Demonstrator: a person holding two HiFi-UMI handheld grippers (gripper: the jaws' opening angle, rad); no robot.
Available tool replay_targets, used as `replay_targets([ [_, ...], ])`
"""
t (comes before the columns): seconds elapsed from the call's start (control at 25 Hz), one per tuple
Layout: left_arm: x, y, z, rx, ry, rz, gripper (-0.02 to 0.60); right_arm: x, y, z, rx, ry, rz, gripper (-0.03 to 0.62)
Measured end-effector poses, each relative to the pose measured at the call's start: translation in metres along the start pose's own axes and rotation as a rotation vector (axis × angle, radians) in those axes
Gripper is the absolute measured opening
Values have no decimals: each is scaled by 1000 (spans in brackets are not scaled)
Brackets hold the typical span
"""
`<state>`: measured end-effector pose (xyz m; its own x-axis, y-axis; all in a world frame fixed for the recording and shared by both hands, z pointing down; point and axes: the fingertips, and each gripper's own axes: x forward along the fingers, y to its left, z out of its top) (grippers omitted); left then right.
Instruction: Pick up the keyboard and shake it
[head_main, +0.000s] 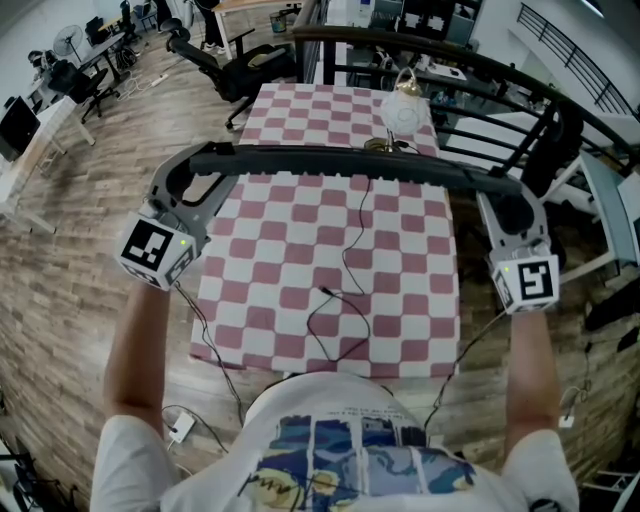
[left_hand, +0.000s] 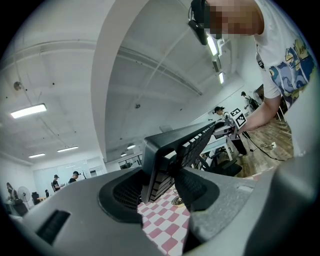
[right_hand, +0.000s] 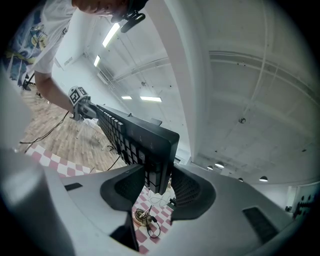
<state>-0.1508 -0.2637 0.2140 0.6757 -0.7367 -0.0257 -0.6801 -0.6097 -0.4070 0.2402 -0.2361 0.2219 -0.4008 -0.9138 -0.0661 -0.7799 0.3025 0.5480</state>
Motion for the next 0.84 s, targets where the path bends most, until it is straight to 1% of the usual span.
replay_targets([
  [0.12,0,1,0,3,3,1,198,1,-1,-2,9,10,-2,164],
  [0.56,1,1,-1,3,7,-4,198,2,0,2,7,-6,-1,164],
  [0.72,3,-2,0,7,7,-8,198,-1,-2,-7,20,32,-10,164],
  [0.84,5,-4,-2,5,8,-8,198,-1,-2,-9,18,31,-7,164],
])
